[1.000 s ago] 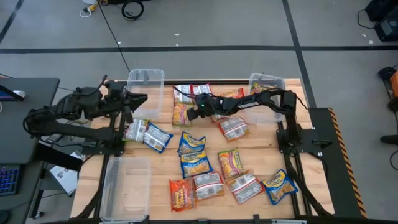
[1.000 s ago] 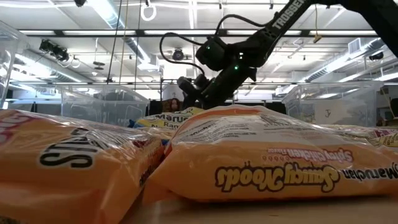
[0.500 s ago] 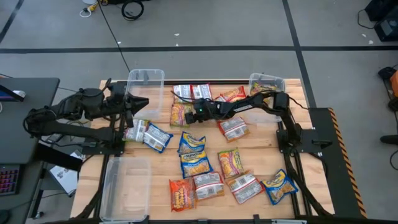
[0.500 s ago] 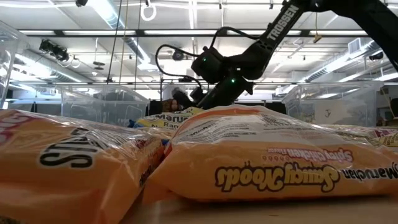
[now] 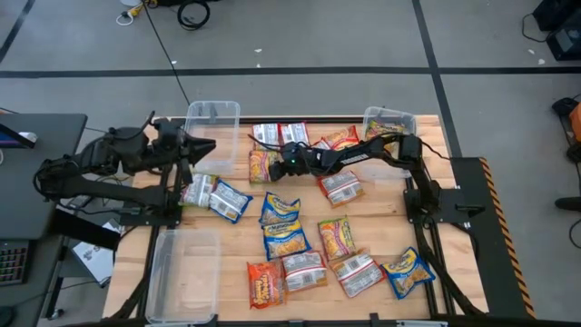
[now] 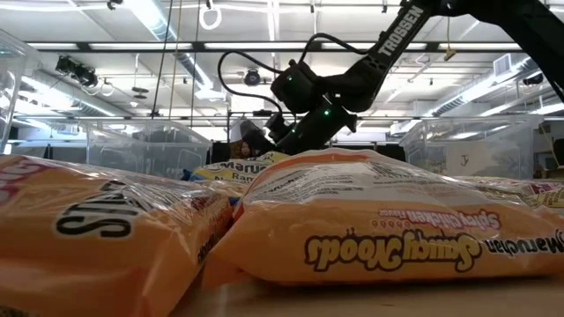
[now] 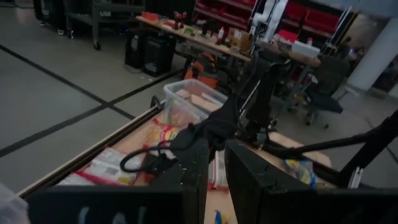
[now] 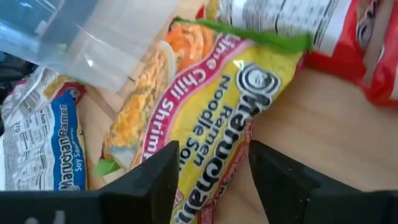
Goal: Sort Maruchan noodles
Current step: Put the green noodle pack into the top right transparent bin
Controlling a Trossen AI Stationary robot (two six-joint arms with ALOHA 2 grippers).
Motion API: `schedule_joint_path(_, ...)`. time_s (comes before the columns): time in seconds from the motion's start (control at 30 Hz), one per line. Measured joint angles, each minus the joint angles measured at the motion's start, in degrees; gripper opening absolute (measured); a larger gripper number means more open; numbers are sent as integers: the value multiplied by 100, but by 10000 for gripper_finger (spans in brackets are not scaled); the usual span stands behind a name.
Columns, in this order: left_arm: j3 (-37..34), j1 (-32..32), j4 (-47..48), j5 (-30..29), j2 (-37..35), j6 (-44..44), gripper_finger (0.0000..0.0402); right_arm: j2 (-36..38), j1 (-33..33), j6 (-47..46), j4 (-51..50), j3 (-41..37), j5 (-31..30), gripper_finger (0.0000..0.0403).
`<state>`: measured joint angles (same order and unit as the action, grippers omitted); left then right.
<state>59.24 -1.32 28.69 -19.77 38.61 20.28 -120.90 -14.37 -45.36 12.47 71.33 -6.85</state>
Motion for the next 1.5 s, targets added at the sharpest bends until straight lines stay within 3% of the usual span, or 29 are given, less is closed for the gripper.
schedule_joint_path(0.4, 0, 0, -691, -7, 0, -294, 59, 0, -2, -5, 84, 0, 26, 182)
schedule_joint_path(0.53, 0, 0, -1148, 150, 0, -498, 59, 0, 96, -38, -132, 0, -335, 188)
schedule_joint_path(0.8, 2, 0, -1892, 267, 1, -794, 59, -346, 154, -1193, 473, 15, -262, 199)
schedule_joint_path(0.97, 4, 7, -1982, 296, 43, -692, 59, -427, 286, -1303, 579, 34, -578, 191)
schedule_joint_path(1.13, 2, 7, -2181, 306, 114, -637, 59, -444, 280, -1294, 746, 13, -719, 150)
schedule_joint_path(1.4, 7, 6, -3504, 335, 141, -900, 59, -409, 238, -731, 1000, -3, -641, 17)
schedule_joint_path(1.5, 7, 4, -3553, 476, 138, -943, 59, -257, 262, -435, 1007, -13, -612, 9)
